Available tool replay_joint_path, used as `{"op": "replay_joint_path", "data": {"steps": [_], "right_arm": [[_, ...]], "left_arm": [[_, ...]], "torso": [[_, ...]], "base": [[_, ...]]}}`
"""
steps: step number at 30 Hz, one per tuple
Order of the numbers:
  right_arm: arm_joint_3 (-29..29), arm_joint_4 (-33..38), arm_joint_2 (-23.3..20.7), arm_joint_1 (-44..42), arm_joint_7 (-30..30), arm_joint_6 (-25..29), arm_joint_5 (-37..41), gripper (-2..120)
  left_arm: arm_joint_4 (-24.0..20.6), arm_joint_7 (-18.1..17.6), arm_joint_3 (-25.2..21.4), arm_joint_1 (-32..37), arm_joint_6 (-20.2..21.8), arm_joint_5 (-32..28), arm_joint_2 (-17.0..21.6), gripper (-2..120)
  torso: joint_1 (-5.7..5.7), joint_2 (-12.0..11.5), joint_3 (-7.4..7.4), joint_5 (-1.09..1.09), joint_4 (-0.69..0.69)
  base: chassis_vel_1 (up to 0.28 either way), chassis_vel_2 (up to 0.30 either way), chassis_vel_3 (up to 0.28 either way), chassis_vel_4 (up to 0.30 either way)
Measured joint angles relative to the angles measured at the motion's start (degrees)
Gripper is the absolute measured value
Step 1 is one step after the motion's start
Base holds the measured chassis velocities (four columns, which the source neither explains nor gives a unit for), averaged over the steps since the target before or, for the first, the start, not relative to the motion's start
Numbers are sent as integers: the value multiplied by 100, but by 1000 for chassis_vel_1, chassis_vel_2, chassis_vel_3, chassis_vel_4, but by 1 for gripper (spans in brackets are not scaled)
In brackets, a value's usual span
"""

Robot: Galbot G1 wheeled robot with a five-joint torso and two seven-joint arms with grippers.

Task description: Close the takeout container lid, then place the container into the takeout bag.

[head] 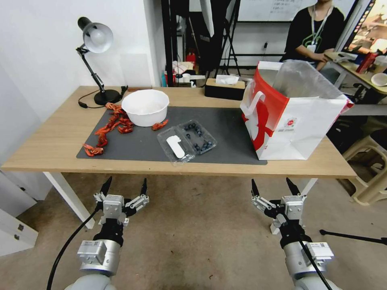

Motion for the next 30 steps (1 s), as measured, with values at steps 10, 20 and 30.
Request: {"op": "replay_joint_path", "data": {"steps": [10,20,30], "right_arm": [[607,398,-30,584,97,-1516,580,100],[658,344,-489,1145,280,-1809,1523,100],[144,35,-1152,1741,433,-1677,2010,100]], "left_arm": [[-397,58,72,-443,1206,-909,-399,100],[-203,133,-16,-447,711,-1017,-334,100],[-6,199,9,-496,582,-1006,-301,100]], "torso": [[0,0,0,1,-1],[0,0,0,1,1],[0,0,0,1,0]], "base": [[0,0,0,0],[0,0,0,0],[0,0,0,0]]}}
